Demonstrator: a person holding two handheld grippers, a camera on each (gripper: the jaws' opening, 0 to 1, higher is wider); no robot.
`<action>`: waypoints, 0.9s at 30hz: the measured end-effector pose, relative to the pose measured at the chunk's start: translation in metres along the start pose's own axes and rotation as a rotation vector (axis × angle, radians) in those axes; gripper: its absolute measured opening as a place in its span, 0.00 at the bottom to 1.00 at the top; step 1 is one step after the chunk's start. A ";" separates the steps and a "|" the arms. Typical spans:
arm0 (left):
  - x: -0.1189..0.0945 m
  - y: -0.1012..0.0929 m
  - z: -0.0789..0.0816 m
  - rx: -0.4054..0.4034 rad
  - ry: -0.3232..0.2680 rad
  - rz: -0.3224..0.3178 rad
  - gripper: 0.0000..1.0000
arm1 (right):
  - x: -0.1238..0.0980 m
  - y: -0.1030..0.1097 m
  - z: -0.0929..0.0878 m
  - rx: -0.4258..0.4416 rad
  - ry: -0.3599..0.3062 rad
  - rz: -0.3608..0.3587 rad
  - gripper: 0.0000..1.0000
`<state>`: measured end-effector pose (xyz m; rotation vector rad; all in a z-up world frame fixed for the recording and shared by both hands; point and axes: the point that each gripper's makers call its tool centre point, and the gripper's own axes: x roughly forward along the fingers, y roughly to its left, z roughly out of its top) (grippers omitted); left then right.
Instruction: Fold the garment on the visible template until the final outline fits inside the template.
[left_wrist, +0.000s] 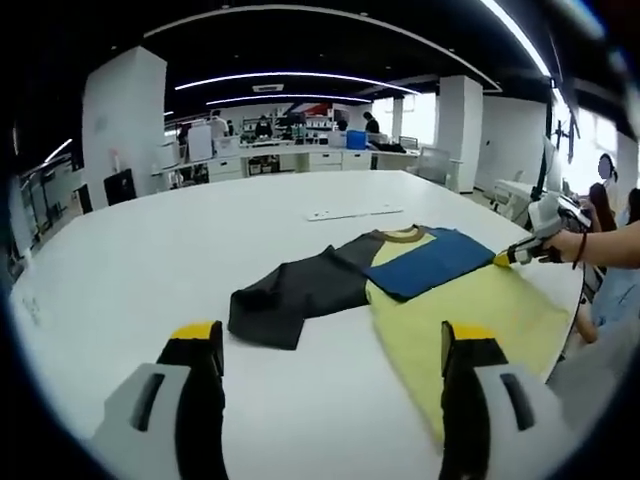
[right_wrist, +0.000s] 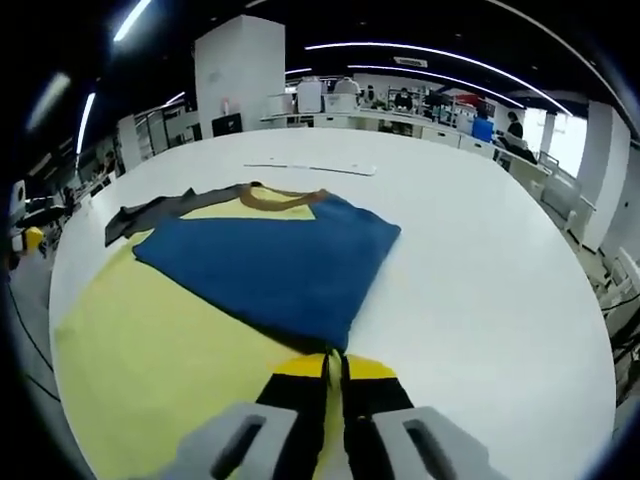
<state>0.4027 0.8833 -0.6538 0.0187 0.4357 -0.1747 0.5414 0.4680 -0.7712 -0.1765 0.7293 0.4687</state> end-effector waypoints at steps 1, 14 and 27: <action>0.001 0.002 0.000 0.004 0.000 0.005 0.85 | 0.001 -0.001 0.000 -0.001 -0.001 0.000 0.00; 0.020 0.013 0.002 0.006 -0.044 0.020 0.68 | 0.003 -0.007 0.002 0.026 -0.013 -0.031 0.22; 0.048 0.028 -0.004 0.035 0.016 0.041 0.60 | -0.010 0.003 0.027 0.077 -0.108 0.003 0.77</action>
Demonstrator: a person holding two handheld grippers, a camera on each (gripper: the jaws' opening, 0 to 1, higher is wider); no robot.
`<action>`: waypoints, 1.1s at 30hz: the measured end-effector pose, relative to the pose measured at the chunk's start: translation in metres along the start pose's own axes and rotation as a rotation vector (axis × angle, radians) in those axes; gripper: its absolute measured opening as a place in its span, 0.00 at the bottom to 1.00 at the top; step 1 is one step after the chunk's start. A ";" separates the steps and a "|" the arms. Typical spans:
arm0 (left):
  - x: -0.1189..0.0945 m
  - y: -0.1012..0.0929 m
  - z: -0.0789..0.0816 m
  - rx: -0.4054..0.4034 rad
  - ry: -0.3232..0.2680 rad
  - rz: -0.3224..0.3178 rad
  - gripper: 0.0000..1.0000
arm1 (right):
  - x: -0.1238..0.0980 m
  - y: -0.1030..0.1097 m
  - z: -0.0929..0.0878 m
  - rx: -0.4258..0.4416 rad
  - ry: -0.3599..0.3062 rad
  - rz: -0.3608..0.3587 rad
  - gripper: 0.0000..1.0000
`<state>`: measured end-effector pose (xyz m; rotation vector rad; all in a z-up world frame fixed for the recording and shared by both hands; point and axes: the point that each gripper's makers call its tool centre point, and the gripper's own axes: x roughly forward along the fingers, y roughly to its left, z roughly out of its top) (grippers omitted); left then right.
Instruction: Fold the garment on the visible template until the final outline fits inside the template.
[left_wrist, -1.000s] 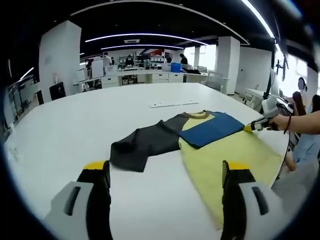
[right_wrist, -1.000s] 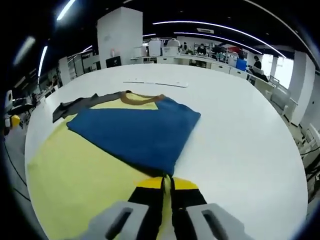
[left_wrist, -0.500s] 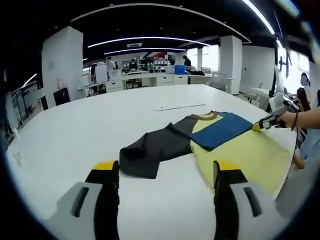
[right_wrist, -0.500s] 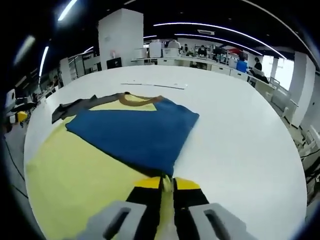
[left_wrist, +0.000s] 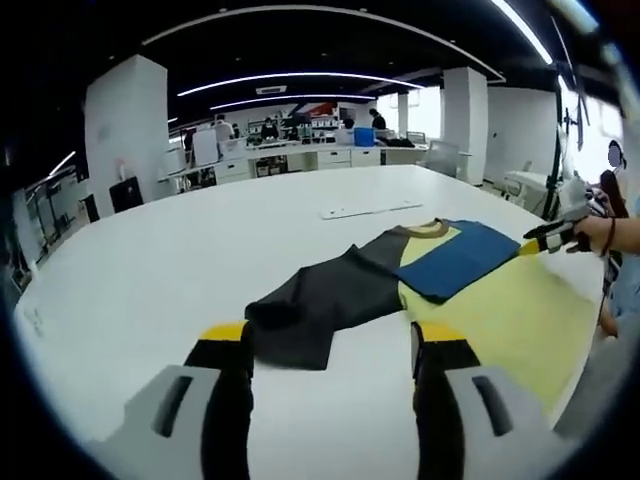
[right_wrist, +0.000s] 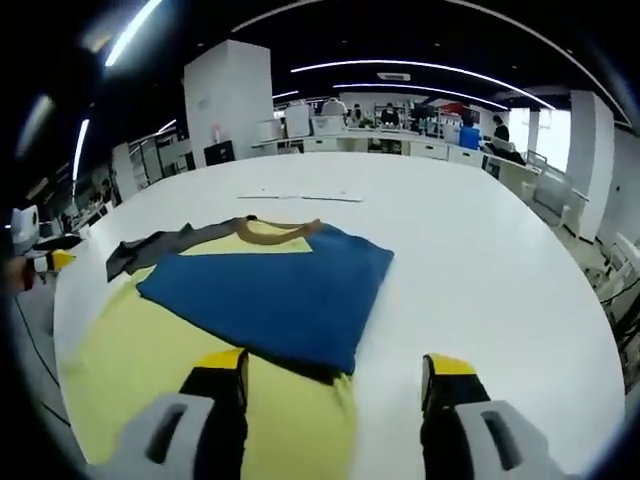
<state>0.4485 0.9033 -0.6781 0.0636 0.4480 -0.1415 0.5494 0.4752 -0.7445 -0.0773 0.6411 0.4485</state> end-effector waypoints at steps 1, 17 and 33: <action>0.003 0.000 -0.001 -0.006 0.004 -0.001 0.58 | -0.002 0.002 0.003 -0.002 -0.007 0.007 0.80; 0.044 0.007 -0.041 0.109 0.127 0.042 0.39 | -0.039 0.044 0.044 0.020 -0.084 0.128 1.00; 0.075 0.009 -0.054 0.120 0.164 0.024 0.23 | -0.071 0.073 0.051 -0.044 -0.073 0.192 1.00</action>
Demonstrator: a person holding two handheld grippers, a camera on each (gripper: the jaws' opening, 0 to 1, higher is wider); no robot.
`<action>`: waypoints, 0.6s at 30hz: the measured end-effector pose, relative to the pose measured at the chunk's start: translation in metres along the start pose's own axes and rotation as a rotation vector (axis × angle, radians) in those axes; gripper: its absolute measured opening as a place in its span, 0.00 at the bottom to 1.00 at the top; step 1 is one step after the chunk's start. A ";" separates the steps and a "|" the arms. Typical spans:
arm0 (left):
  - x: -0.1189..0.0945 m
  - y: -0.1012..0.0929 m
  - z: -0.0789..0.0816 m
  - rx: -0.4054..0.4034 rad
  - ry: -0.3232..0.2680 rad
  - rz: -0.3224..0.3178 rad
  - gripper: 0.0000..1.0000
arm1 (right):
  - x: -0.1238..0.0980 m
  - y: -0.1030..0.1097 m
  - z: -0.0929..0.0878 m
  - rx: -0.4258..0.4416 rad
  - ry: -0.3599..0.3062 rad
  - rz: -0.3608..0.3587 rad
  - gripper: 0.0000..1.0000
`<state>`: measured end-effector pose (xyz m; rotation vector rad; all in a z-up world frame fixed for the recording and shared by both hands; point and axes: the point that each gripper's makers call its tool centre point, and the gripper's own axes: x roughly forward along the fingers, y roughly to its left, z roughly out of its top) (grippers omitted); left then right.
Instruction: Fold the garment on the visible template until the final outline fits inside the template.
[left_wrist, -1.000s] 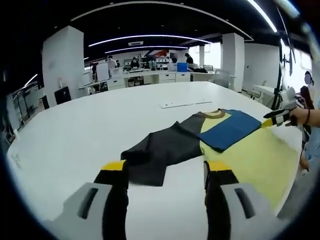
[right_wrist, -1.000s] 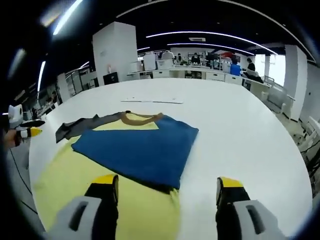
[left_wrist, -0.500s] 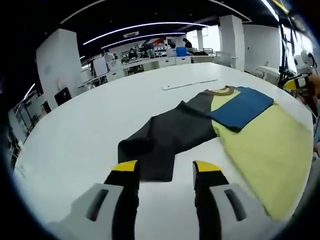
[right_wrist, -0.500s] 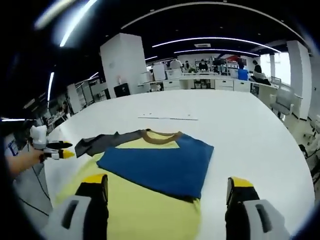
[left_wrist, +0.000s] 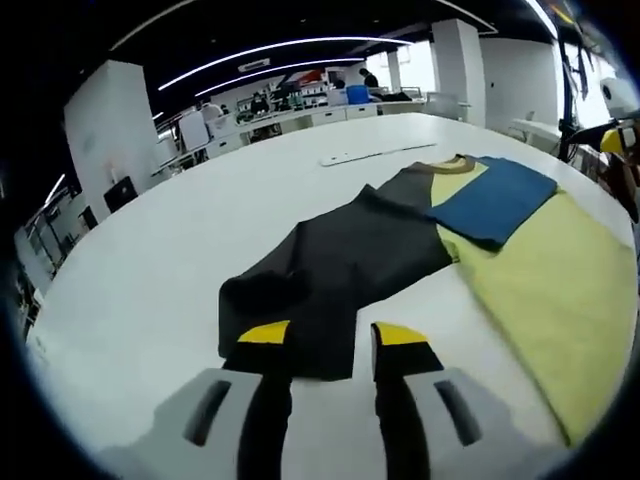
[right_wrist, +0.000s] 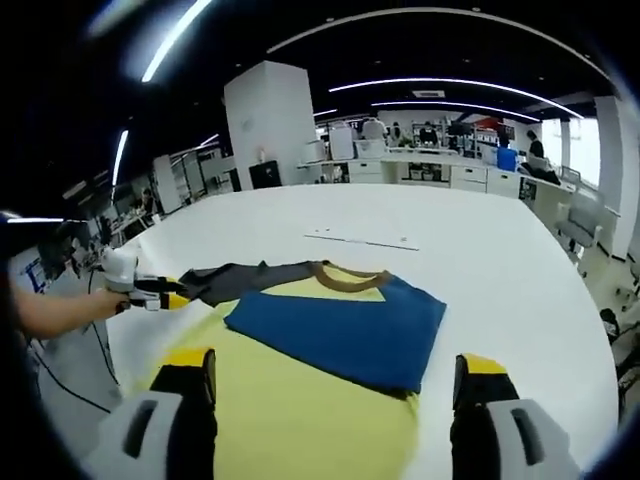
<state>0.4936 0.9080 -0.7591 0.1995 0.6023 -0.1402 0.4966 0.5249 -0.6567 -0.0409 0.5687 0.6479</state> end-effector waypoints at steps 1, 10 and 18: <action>0.001 -0.002 0.000 0.009 -0.001 -0.003 0.22 | -0.002 0.003 0.001 0.003 -0.003 0.008 1.00; 0.014 -0.006 0.006 0.035 -0.009 -0.008 0.21 | -0.020 0.020 0.013 -0.020 -0.033 0.031 1.00; 0.020 -0.004 0.008 0.001 -0.007 0.000 0.12 | -0.026 0.031 0.009 -0.066 -0.020 0.050 1.00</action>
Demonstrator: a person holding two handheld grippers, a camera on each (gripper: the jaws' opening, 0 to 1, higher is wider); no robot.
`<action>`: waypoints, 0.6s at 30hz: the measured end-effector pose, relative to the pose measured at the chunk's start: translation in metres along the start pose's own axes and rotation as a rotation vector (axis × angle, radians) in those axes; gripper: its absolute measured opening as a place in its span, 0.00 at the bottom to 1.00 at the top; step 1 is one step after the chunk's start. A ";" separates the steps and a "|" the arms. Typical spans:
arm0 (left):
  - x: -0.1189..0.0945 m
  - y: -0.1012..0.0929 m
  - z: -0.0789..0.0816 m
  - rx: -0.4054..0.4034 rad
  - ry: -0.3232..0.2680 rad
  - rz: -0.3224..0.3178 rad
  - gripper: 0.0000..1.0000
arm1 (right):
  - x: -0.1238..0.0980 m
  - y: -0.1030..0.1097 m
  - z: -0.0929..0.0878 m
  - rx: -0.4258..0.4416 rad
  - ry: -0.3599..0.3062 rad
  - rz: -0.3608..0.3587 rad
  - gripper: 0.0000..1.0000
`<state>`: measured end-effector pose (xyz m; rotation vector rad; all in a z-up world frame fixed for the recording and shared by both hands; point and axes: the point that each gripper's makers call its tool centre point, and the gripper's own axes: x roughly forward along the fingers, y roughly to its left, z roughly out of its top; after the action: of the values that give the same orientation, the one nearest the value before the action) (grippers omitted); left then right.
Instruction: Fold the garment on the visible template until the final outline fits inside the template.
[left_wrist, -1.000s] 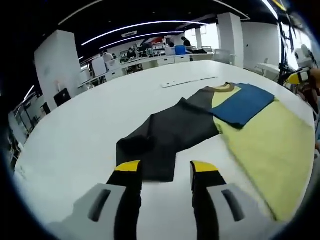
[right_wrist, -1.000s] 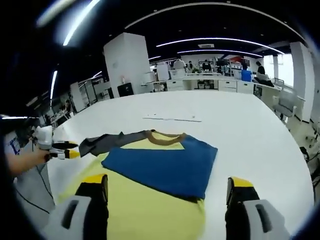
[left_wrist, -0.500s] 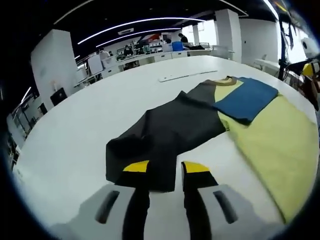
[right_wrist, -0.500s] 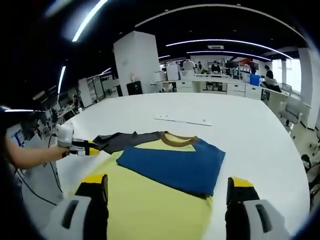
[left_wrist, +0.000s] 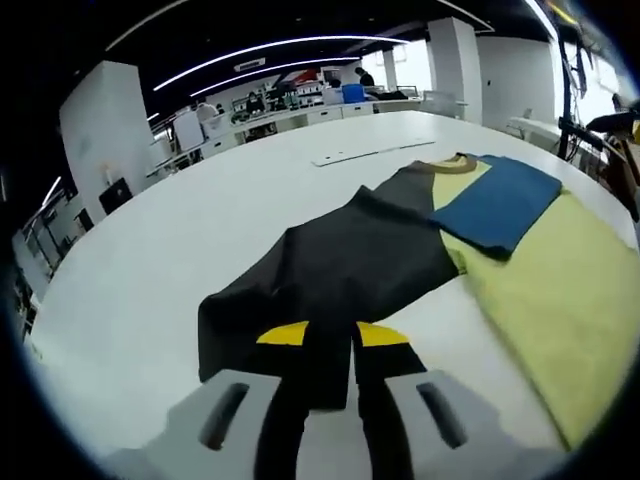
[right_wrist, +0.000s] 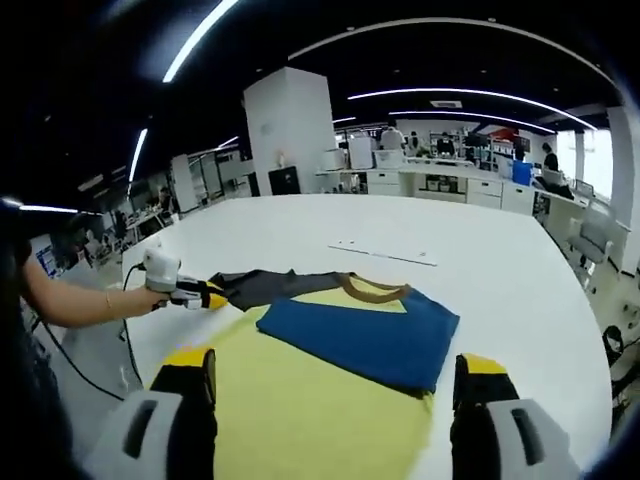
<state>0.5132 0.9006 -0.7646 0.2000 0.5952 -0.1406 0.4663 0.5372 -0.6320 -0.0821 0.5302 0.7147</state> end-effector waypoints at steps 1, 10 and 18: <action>0.001 0.000 0.000 -0.012 -0.001 -0.002 0.11 | 0.000 0.000 -0.001 -0.001 0.001 0.000 1.00; -0.003 -0.001 -0.001 -0.084 0.022 0.014 0.04 | -0.002 0.007 -0.028 -0.001 0.043 0.031 1.00; -0.014 0.000 0.011 -0.175 -0.034 -0.025 0.01 | -0.006 0.000 -0.043 -0.012 0.085 0.014 1.00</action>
<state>0.5075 0.8988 -0.7482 0.0206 0.5728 -0.1148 0.4440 0.5229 -0.6660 -0.1199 0.6080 0.7307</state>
